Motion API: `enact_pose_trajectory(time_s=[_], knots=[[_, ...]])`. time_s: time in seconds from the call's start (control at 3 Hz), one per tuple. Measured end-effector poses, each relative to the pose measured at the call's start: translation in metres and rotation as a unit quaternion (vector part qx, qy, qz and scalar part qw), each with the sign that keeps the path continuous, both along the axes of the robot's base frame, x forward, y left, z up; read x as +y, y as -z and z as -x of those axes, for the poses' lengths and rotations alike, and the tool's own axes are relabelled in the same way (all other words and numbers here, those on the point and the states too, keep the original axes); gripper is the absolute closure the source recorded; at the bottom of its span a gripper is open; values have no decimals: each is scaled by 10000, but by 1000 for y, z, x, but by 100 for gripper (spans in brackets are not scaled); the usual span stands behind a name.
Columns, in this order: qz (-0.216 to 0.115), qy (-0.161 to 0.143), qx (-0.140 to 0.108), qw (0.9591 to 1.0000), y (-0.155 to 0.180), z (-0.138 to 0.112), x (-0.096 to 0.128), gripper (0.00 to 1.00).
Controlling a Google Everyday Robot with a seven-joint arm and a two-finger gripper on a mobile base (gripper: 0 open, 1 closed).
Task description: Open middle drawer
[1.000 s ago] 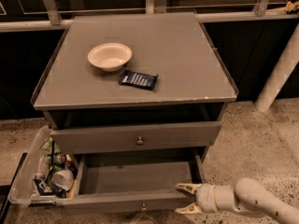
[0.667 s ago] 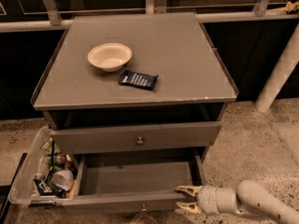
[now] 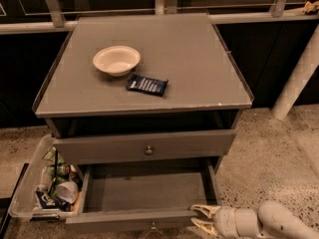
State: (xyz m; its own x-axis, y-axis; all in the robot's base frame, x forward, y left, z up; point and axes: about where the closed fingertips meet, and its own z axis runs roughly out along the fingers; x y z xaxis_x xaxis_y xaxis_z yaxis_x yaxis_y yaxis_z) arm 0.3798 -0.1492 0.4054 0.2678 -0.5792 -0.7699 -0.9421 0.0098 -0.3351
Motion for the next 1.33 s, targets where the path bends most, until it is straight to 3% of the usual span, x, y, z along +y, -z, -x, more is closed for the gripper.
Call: enact_pose_trajectory(time_s=[1.0,1.33], knots=[[-34,-13,-5,10000,-4,-2,-3,100],[-34,-12,-5,10000,-6,-5,-3,86]])
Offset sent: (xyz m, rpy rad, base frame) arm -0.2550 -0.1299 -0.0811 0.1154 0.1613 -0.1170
